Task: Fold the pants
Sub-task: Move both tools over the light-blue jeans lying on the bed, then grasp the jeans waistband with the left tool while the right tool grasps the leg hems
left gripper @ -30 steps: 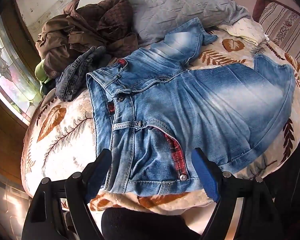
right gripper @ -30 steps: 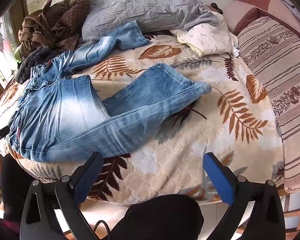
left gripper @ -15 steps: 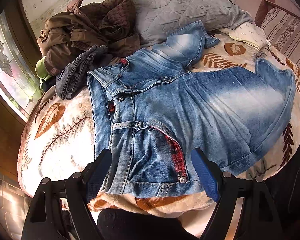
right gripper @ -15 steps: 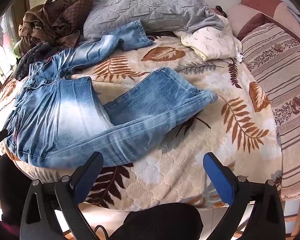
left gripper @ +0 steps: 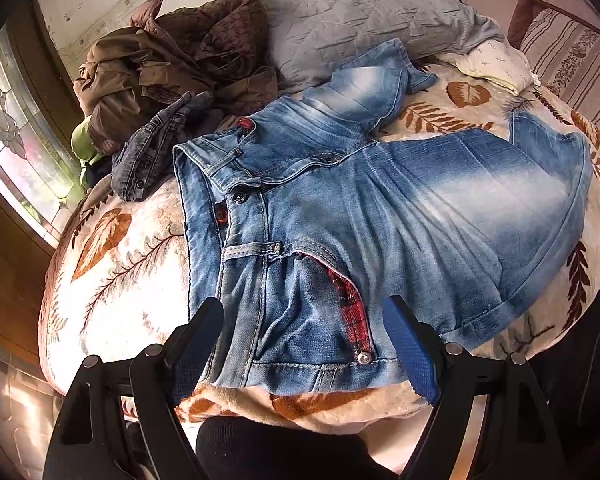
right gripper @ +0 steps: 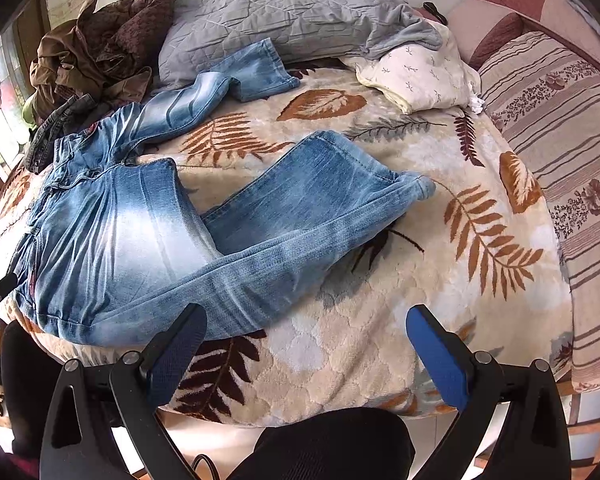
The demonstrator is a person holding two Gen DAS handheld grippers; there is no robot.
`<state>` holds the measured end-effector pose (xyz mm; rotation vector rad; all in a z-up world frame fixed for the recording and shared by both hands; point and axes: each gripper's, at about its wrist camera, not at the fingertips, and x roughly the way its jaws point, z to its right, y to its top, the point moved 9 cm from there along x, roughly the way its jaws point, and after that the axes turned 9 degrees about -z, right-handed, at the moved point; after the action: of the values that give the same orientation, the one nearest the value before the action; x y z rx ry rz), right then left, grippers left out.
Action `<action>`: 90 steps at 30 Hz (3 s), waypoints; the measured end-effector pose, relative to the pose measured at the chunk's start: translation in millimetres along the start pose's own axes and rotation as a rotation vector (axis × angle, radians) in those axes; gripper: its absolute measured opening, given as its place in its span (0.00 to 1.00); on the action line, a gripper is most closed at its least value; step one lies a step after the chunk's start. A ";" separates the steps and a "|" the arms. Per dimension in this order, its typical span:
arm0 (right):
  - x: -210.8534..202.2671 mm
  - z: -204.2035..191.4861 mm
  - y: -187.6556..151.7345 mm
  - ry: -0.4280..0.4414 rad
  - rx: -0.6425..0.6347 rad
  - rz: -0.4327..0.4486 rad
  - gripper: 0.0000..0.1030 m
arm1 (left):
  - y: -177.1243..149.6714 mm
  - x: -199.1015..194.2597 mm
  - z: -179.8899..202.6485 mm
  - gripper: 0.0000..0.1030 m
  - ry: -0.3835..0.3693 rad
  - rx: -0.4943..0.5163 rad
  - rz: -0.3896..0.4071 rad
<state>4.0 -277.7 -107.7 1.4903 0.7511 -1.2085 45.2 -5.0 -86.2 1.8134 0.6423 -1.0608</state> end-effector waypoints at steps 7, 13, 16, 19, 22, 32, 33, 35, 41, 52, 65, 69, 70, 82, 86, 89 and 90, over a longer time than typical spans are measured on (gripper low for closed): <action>2.1 6.3 -0.8 0.021 0.021 0.006 0.98 | 2.0 0.9 2.8 0.79 -0.004 -0.003 -0.020; 4.6 16.3 -2.7 0.033 0.051 0.009 0.98 | 11.7 3.0 8.4 0.79 -0.009 -0.001 -0.032; 5.1 20.8 -3.0 0.047 0.069 0.015 0.98 | 20.4 6.0 10.6 0.79 -0.043 -0.019 -0.054; 5.0 24.5 -2.9 0.055 0.086 0.022 0.98 | 29.8 6.4 9.6 0.79 -0.059 -0.043 -0.063; 4.4 26.7 -4.5 0.066 0.097 0.026 0.98 | 35.5 8.0 9.5 0.79 -0.074 -0.055 -0.073; 10.0 41.2 -8.1 0.070 0.141 0.013 0.98 | 38.4 17.9 8.2 0.79 -0.057 -0.063 -0.099; 10.4 41.4 -6.9 0.069 0.141 0.013 0.98 | 38.7 18.9 6.9 0.79 -0.054 -0.064 -0.101; 11.1 41.7 -3.5 0.066 0.137 0.011 0.98 | 39.2 19.9 3.1 0.79 -0.050 -0.072 -0.102; 14.7 48.5 18.4 0.086 0.160 0.004 0.98 | 32.0 20.9 -39.2 0.79 -0.036 -0.183 -0.130; 50.8 73.4 75.6 0.127 0.323 -0.030 0.98 | -32.8 31.8 -88.9 0.79 -0.185 -0.509 -0.292; 92.4 91.9 85.1 0.352 0.507 -0.061 0.04 | -18.2 100.3 -72.3 0.51 -0.465 -0.718 -0.341; 57.9 94.2 92.1 0.437 0.462 0.037 0.04 | -13.8 87.0 -86.2 0.22 -0.492 -0.715 -0.317; 39.4 96.3 92.4 0.438 0.447 0.088 0.04 | -13.1 81.2 -88.5 0.22 -0.481 -0.710 -0.306; 62.3 141.7 -13.0 0.296 0.561 -0.054 0.12 | -20.9 83.2 -64.8 0.22 -0.323 -0.488 -0.327; 35.7 161.5 -13.5 0.286 0.598 -0.002 0.27 | -28.0 33.3 -86.2 0.22 -0.297 -0.385 -0.205; 4.1 180.9 9.5 0.190 0.597 0.104 0.36 | -12.9 10.2 -122.8 0.42 -0.222 -0.405 -0.083; -3.8 182.6 20.2 0.172 0.584 0.137 0.40 | -5.6 11.7 -135.8 0.52 -0.199 -0.429 -0.059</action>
<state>-34.0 -456.8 -91.1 2.1082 0.4068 -1.2654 100.4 118.6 -69.5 1.3102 0.7401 -1.0344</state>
